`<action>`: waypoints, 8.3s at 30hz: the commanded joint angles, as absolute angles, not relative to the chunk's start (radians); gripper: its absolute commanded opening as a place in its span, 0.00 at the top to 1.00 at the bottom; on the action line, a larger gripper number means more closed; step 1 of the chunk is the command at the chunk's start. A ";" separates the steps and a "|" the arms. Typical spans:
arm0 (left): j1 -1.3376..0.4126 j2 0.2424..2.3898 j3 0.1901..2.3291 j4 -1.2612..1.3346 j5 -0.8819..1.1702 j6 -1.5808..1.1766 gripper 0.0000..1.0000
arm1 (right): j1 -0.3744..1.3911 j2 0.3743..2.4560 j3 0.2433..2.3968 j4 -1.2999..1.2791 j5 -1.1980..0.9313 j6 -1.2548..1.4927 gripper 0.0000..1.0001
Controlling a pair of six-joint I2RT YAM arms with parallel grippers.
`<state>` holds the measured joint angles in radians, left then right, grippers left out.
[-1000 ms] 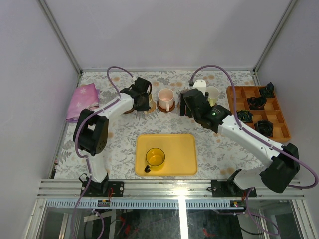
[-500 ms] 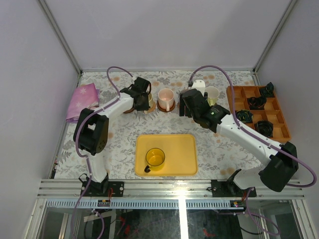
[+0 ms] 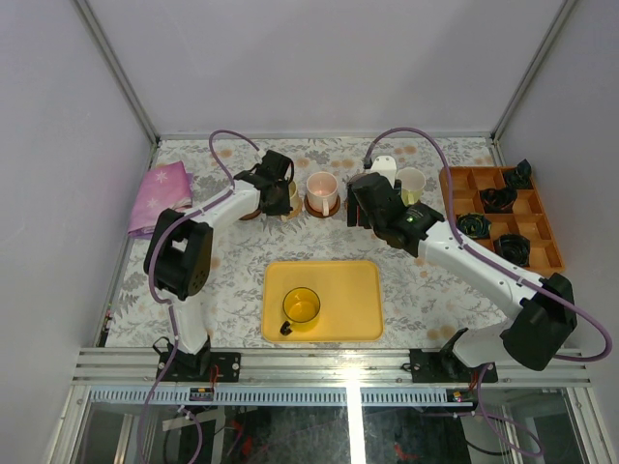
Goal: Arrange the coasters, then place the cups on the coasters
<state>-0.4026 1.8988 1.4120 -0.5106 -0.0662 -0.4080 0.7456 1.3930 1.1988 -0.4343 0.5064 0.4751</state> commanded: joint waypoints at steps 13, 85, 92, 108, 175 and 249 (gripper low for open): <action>-0.388 1.887 1.451 -0.439 -0.107 -0.419 0.91 | 0.751 1.399 1.212 -0.411 0.497 0.475 0.27; -0.389 1.811 1.360 -0.506 -0.181 -0.406 0.59 | 0.751 1.425 1.208 -0.401 0.448 0.470 0.26; -0.388 1.792 1.339 -0.512 -0.204 -0.413 0.59 | 0.750 1.422 1.198 -0.397 0.443 0.476 0.26; -0.398 1.649 1.283 -0.530 -0.017 -0.409 0.30 | 0.750 1.404 1.180 -0.398 0.452 0.477 0.26; -1.180 1.099 0.633 -0.577 -0.233 -0.757 0.51 | 0.752 1.285 1.024 -0.411 0.405 0.507 0.27; -0.248 1.411 0.862 0.203 -0.244 -0.203 1.00 | 0.751 1.342 1.104 -0.284 0.463 0.354 0.27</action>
<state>-0.2550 1.3857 0.8200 0.0280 -0.2497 -0.2604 0.7456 1.3437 1.0706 -0.3252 0.4290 0.3660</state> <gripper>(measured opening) 0.175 0.731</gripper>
